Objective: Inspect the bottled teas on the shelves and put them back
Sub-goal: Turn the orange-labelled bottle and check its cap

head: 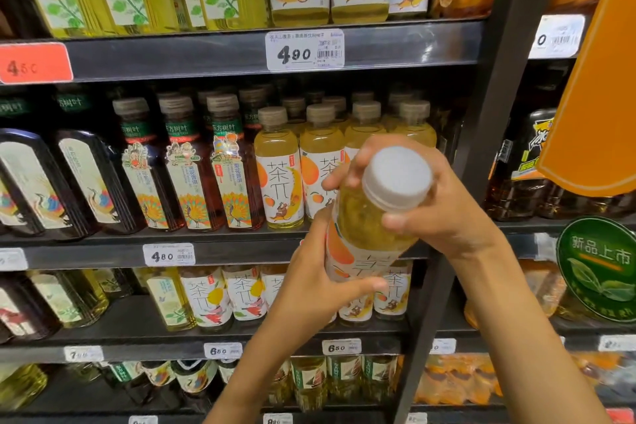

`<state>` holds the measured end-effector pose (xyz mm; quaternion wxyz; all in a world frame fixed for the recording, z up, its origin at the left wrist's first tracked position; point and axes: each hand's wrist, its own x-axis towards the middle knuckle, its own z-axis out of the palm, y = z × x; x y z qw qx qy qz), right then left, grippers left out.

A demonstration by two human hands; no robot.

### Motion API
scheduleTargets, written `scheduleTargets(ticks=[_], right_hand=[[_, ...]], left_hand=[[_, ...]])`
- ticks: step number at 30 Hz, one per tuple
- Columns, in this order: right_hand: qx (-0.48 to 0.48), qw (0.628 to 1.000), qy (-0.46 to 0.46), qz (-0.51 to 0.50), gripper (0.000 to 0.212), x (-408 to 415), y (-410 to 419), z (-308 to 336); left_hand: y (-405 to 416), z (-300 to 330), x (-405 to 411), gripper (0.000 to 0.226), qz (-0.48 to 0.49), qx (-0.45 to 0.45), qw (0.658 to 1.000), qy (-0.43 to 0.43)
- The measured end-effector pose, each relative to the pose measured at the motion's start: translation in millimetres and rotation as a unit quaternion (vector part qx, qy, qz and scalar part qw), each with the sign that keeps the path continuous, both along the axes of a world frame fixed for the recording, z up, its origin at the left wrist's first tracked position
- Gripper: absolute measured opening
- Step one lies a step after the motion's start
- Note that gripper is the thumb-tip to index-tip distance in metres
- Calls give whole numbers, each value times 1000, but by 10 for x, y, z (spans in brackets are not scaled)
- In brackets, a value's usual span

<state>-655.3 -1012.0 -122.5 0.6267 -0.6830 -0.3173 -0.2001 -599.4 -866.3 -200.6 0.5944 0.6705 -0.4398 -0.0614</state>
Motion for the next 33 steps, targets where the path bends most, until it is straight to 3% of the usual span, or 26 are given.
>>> scheduleTargets(ticks=[5, 12, 19, 21, 27, 30, 32, 33], right_hand=[[-46, 999, -10, -17, 42, -53, -4, -4], [157, 982, 58, -85, 39, 39, 39, -81], [204, 958, 130, -155, 28, 153, 118, -25], [201, 956, 133, -165, 25, 167, 126, 9], [205, 938, 211, -182, 21, 223, 155, 49], [247, 926, 257, -123, 30, 246, 142, 34], [287, 910, 290, -69, 41, 272, 189, 8], [308, 902, 298, -49, 45, 289, 215, -6]], left_hand=[[40, -10, 60, 74, 6, 6, 1000, -11], [138, -35, -109, 53, -72, -23, 987, 143], [142, -87, -265, 57, -68, -35, 954, 290], [149, -80, -239, 64, -97, -48, 929, 353], [147, -69, -153, 53, -164, -135, 854, 476], [161, -27, -134, 76, -238, -151, 778, 562], [165, -15, -136, 75, -337, -146, 704, 607], [170, -23, -126, 72, -362, -142, 683, 618]])
